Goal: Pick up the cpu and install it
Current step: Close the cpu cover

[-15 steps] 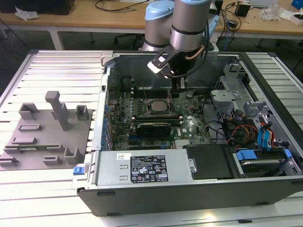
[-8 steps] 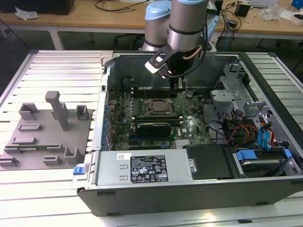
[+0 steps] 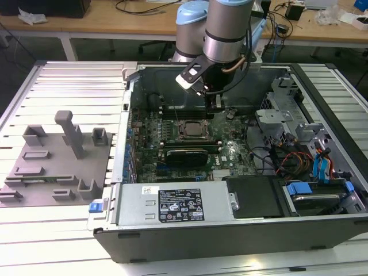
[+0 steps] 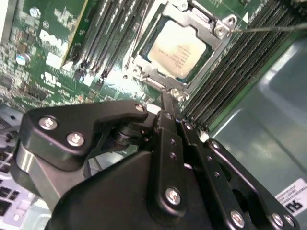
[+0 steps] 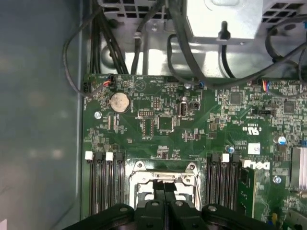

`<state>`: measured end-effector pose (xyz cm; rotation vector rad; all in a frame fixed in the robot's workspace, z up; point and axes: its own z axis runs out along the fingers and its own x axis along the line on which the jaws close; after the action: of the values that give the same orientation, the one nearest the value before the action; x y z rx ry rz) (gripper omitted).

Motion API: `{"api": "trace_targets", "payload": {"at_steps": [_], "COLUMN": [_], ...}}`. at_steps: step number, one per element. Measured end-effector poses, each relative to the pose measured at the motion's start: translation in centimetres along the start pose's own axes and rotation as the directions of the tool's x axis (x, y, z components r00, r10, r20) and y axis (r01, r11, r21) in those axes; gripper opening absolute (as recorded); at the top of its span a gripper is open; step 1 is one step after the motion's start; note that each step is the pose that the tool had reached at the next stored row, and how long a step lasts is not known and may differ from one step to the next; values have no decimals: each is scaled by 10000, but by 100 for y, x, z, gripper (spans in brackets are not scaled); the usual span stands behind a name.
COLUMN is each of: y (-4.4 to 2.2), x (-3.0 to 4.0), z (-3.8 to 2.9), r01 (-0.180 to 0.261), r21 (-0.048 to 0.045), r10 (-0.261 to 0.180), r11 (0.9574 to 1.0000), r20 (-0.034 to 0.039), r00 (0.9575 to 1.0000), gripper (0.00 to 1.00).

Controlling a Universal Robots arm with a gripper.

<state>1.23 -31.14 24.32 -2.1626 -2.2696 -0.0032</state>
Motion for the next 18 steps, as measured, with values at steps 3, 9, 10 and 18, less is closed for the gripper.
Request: {"api": "trace_targets", "payload": {"at_steps": [3, 9, 10, 18], "y": [-1, -1, -1, -1], "x": [0, 0, 0, 0], "z": [2, 9, 10, 18], "r01": [707, 2152, 2337, 4044], "r21": [5, 15, 16, 28], "r10": [-707, -2152, -2337, -4044], "r11": [9975, 9766, 9723, 9146], "r20": [2, 6, 6, 8], "r00": [9975, 9766, 9723, 9146], "gripper": [11, 11, 11, 11]}}
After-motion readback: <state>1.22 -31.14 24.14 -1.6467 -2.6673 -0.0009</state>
